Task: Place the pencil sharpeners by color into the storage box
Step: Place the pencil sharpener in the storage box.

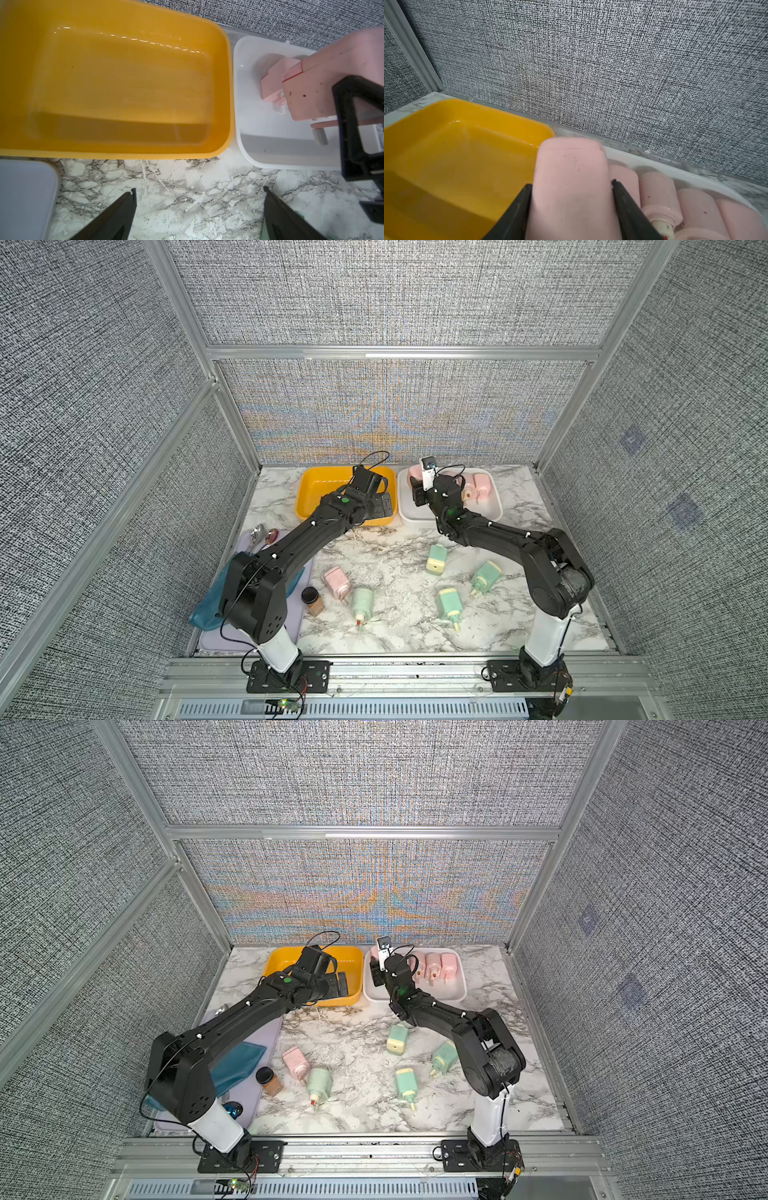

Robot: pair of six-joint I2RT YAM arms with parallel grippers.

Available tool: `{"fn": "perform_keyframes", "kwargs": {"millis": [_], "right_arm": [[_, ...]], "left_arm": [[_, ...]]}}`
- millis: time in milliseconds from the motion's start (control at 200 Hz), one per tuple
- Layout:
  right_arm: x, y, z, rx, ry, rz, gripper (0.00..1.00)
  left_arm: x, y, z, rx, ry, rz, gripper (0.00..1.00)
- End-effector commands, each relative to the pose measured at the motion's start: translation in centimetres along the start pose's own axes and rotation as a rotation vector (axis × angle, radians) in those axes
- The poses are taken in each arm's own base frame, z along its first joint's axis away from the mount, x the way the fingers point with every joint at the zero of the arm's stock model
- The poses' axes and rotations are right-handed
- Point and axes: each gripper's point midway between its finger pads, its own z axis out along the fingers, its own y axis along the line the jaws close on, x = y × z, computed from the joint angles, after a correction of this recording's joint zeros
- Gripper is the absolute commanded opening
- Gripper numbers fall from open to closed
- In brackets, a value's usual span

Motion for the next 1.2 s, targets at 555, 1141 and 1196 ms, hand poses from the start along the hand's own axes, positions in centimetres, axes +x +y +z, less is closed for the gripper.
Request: {"fn": "perform_keyframes", "kwargs": {"millis": [555,1141,1196], "right_arm": [[2.0,-1.7,7.0,0.099,0.07,0.003,0.0],[6.6,-2.7,10.4,0.294,0.201,0.039,0.0],[6.9,-2.8,10.4,0.304,0.201,0.048,0.0]], "left_arm": [[-1.2,-3.1,9.3,0.042,0.135,0.031,1.0],[-0.1,-3.7,15.0,0.058,0.263,-0.017,0.99],[0.0,-3.5,15.3,0.048,0.266,-0.02,0.99]]}}
